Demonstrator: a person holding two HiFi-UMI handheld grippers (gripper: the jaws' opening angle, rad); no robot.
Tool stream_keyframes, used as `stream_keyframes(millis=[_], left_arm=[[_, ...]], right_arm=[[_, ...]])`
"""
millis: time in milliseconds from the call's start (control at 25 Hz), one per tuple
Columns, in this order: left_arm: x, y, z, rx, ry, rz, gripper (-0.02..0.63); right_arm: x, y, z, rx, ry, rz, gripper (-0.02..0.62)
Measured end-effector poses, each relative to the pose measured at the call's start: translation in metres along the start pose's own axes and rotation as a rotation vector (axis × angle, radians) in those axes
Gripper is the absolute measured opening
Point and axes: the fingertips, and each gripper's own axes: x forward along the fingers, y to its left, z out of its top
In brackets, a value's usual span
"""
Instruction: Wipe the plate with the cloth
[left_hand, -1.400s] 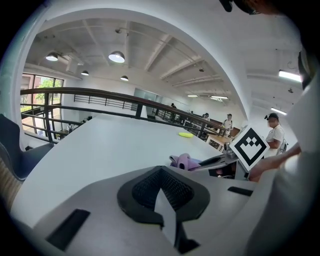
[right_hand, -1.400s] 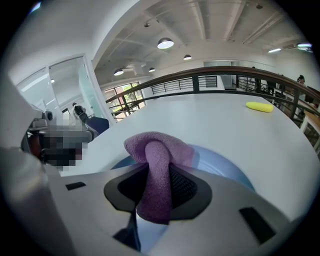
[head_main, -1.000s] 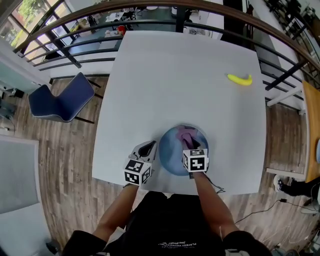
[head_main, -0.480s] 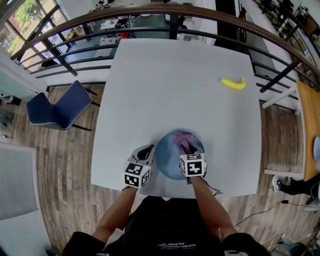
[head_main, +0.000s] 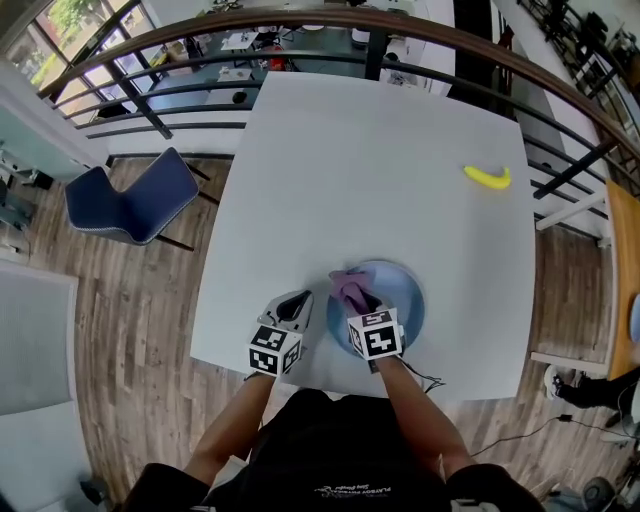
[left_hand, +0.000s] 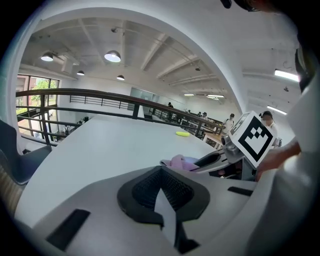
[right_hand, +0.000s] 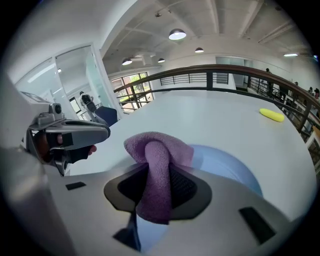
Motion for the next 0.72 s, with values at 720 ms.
stream_keyframes(millis=[720], left_arm=[[-0.015, 0.011, -0.014, -0.023, 0.008, -0.002, 0.006]], right_arm=[[0.022, 0.005, -0.017, -0.010, 0.102, -0.035, 0.120]])
